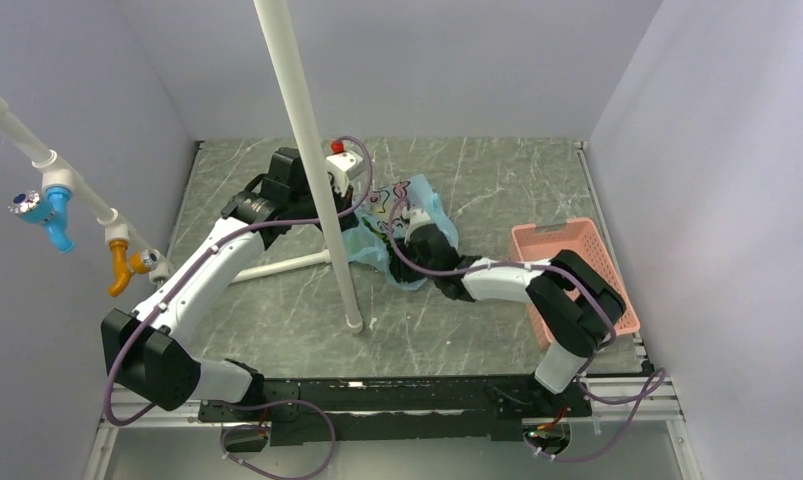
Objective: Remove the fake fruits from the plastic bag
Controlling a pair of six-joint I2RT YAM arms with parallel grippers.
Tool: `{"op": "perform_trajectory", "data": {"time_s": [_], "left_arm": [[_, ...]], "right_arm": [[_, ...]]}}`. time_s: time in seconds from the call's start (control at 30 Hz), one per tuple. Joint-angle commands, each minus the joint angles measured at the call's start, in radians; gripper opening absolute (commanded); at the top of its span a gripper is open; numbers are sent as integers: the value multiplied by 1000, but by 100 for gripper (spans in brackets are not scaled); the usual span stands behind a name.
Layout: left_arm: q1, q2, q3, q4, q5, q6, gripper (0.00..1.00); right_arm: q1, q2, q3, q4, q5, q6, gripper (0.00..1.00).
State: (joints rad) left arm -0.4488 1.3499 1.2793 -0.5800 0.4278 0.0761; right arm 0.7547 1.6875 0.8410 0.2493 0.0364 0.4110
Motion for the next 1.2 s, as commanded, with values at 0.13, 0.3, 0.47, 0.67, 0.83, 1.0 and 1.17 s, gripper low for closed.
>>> {"op": "perform_trajectory", "data": {"time_s": [0.13,0.3,0.47,0.67,0.83,1.0,1.17], "left_arm": [[-25,11,34,-28,0,48,0],[-40,29,43,-51,9,69,0],[-54,31,40,-58,2,83,0],[-63,37,44,-61,-1,83,0],[-81,54,42,-59,-2,76,0],[-113,73,46,-68,-29,82,0],[-115,56,43,-59,-48,81,0]], "right_arm": [[50,-182,-118,72,3,16,40],[-7,-221,-47,-13,105,35,47],[-27,-155,38,-23,130,49,59],[-27,-75,91,11,128,40,82],[-22,5,115,41,129,40,87],[-43,23,166,49,201,-21,93],[-98,36,261,84,170,-61,93]]}}
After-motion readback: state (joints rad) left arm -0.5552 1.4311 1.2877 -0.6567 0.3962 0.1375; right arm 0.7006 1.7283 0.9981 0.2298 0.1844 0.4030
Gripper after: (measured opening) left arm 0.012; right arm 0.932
